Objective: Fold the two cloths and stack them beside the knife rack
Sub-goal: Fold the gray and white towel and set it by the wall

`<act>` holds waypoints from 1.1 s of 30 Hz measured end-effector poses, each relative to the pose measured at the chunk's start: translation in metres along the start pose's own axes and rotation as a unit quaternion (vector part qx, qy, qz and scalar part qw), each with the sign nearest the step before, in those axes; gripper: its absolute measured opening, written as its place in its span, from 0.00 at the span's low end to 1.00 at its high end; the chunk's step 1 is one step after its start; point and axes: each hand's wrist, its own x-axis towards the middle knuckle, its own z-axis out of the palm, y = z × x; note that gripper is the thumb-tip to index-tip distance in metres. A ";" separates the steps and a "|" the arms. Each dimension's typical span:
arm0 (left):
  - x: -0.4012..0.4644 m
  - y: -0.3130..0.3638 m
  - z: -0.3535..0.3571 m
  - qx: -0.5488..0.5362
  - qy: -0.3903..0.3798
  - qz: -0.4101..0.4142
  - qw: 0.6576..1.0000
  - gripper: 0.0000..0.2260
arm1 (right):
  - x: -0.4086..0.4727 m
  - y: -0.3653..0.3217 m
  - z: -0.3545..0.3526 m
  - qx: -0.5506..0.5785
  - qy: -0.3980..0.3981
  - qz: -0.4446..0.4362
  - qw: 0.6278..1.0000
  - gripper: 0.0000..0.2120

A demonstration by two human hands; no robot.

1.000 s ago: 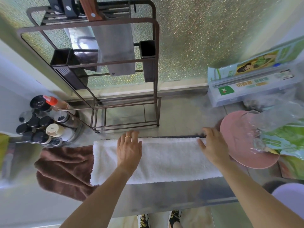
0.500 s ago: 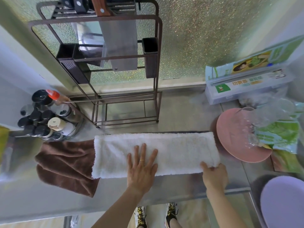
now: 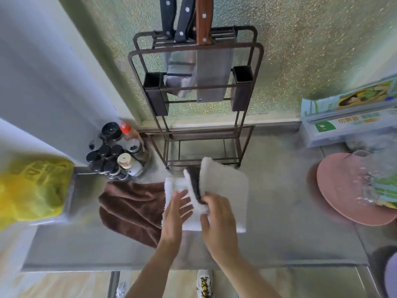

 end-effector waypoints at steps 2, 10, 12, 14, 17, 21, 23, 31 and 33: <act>0.015 0.000 -0.023 0.019 0.009 -0.012 1.000 0.19 | -0.002 -0.008 0.035 -0.032 -0.085 -0.033 0.995 0.21; 0.053 -0.020 -0.055 0.316 0.100 0.102 0.938 0.21 | -0.012 0.015 0.056 -0.053 -0.196 -0.011 0.979 0.21; 0.059 -0.018 -0.049 0.338 0.118 0.160 0.920 0.22 | -0.008 0.036 0.046 -0.096 -0.099 0.018 0.990 0.18; 0.067 -0.015 -0.042 0.347 0.127 0.158 0.916 0.21 | -0.004 0.057 0.037 -0.135 -0.035 0.070 0.988 0.20; 0.079 -0.009 -0.037 0.349 0.103 0.170 0.916 0.18 | -0.004 0.082 0.027 -0.166 -0.061 0.106 0.978 0.28; 0.082 -0.001 -0.038 0.329 0.040 0.198 0.922 0.19 | -0.015 0.098 0.023 -0.159 -0.103 0.091 0.978 0.31; 0.085 -0.002 -0.042 0.330 0.049 0.179 0.925 0.18 | -0.016 0.100 0.023 -0.162 -0.114 0.075 0.977 0.28; 0.091 -0.011 -0.047 0.389 0.129 0.181 0.894 0.10 | -0.002 0.099 0.017 -0.046 -0.009 0.182 0.982 0.20; 0.090 -0.007 -0.047 0.370 0.127 0.150 0.908 0.08 | 0.011 0.102 0.015 0.071 0.027 0.320 0.944 0.17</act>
